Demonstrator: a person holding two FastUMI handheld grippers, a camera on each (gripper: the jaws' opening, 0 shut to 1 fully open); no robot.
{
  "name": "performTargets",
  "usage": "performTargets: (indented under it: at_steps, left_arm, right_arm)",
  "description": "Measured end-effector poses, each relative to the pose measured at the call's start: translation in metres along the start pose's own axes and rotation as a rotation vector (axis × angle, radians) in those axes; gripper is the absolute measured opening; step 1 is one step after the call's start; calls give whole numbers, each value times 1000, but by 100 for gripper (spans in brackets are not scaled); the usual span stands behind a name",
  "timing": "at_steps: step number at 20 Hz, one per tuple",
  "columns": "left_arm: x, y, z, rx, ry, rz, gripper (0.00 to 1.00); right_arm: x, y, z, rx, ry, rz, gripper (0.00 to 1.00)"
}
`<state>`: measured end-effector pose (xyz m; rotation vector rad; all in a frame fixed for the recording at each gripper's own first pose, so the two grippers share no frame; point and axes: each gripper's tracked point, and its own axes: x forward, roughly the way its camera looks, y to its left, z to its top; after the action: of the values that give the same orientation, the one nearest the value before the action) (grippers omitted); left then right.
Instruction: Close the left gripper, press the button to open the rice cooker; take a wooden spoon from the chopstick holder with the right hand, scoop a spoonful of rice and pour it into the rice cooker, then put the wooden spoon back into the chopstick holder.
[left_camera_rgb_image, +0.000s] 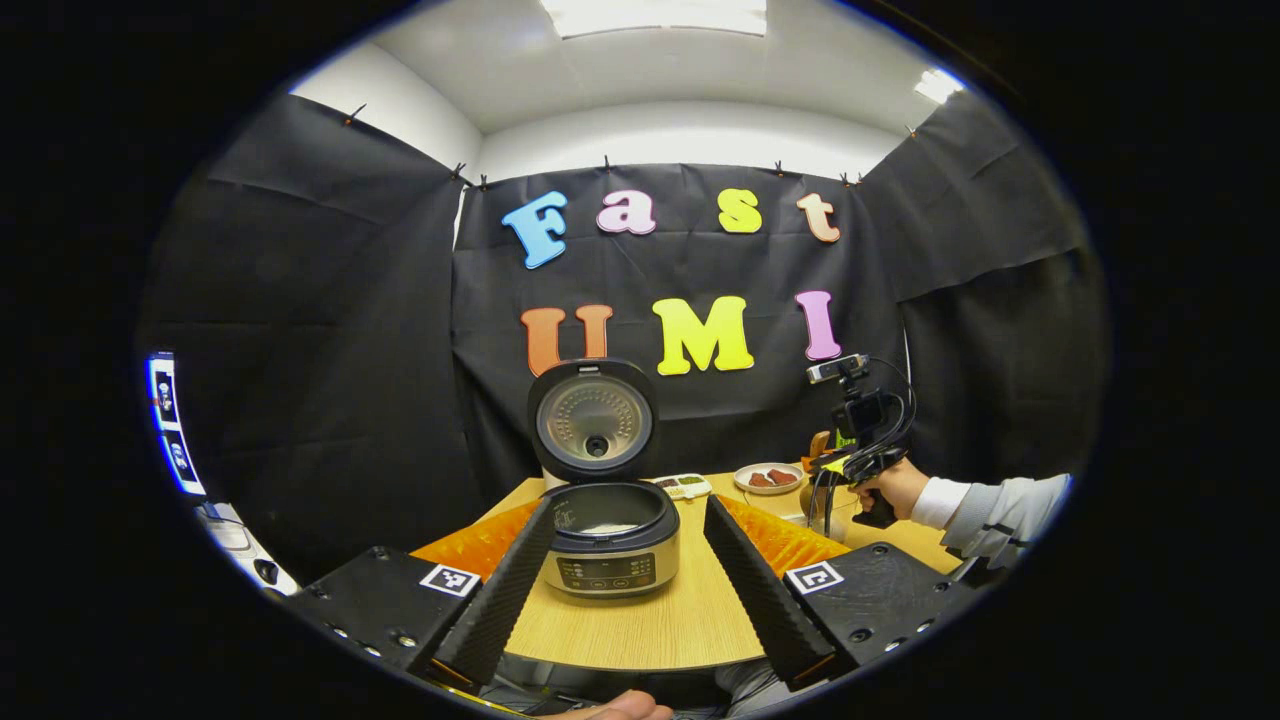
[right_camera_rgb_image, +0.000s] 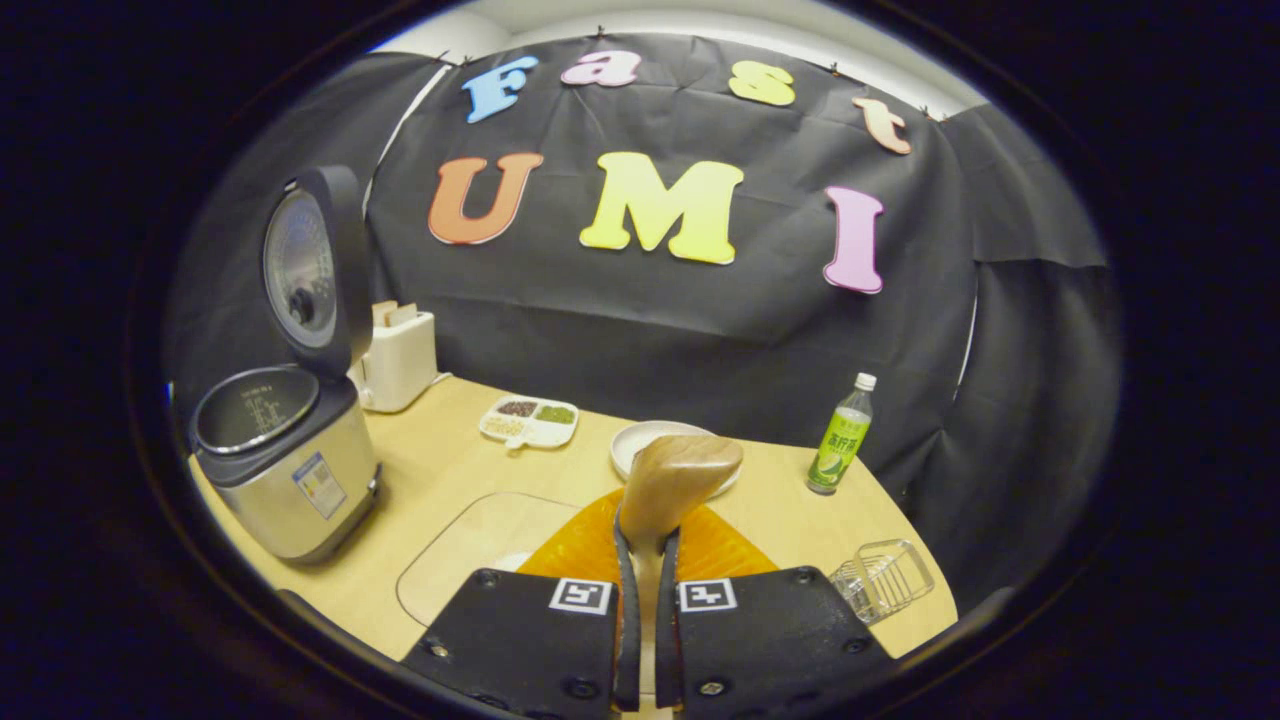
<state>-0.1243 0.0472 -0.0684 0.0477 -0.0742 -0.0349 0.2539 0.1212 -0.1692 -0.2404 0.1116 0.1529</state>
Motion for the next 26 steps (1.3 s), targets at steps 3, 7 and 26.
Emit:
performTargets:
  at_steps: [3, 7, 26]
  left_arm:
    - [0, 9, 0, -20, -3, 11, 95]
    - [-4, 16, -6, -47, 0, 19, 96]
    - [-5, 22, -25, -54, 54, 27, 96]
  right_arm:
    - [15, -8, -8, -45, 9, -72, 11]
    - [24, 6, -16, -36, 25, -63, 11]
    - [14, 44, -23, 794, 172, 265, 11]
